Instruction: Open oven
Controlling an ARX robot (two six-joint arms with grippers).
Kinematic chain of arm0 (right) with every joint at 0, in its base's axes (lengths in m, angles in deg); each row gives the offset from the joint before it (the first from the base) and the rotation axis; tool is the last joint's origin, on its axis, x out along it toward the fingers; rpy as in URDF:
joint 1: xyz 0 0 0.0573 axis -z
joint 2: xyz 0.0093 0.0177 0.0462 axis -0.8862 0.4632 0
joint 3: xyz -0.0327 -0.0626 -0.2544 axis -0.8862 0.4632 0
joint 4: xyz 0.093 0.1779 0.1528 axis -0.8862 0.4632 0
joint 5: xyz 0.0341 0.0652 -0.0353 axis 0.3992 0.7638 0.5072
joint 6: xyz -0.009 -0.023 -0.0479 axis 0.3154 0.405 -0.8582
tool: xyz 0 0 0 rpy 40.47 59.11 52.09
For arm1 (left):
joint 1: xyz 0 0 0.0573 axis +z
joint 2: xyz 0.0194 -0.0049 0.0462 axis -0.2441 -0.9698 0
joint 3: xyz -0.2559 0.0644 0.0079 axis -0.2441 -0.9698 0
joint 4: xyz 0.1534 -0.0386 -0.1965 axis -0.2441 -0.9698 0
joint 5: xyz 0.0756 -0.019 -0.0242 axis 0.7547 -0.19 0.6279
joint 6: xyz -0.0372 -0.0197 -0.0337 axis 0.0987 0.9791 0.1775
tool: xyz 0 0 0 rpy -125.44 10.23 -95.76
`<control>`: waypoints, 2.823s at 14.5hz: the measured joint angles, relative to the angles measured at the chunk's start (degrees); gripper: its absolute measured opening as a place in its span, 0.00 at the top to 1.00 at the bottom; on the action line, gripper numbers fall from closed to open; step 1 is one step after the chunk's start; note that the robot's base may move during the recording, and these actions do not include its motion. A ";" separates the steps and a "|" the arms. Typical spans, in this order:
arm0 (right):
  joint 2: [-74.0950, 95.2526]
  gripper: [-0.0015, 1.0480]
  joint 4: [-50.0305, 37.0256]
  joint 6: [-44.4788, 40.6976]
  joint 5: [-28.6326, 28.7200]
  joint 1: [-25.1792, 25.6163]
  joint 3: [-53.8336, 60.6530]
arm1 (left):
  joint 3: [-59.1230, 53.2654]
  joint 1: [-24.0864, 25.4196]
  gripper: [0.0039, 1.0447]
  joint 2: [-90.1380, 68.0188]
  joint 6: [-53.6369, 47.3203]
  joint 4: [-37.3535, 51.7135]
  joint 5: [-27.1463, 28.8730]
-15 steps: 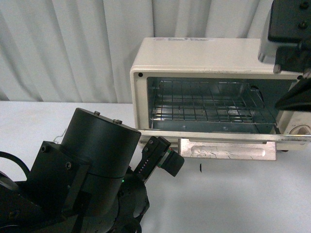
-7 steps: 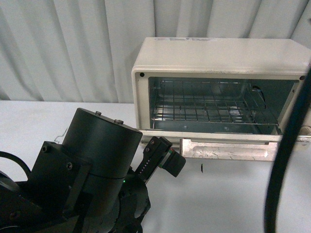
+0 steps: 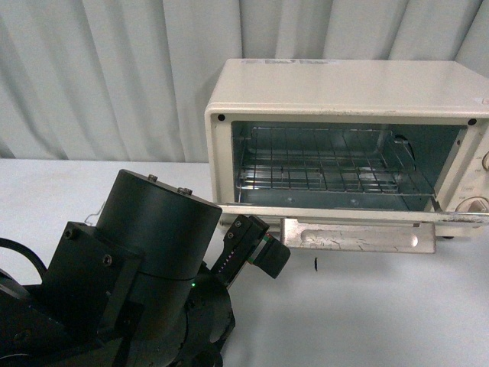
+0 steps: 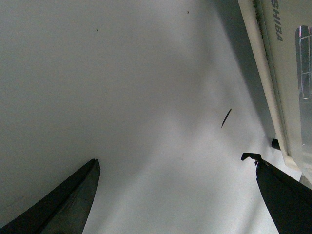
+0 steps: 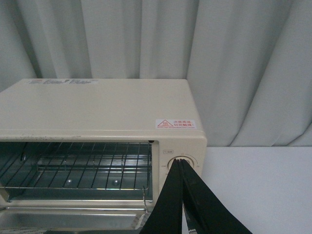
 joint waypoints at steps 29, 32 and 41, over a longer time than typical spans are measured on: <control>-59.58 0.97 43.58 0.94 6.12 5.90 14.64 | 0.00 0.00 0.06 0.00 -0.02 -0.02 0.13; -59.56 0.73 43.60 0.94 6.14 5.90 14.64 | 0.00 0.00 0.06 0.00 -0.02 -0.02 0.13; -59.58 0.07 43.63 0.96 6.14 5.90 14.64 | -11.61 0.63 0.06 5.73 -6.43 12.41 10.73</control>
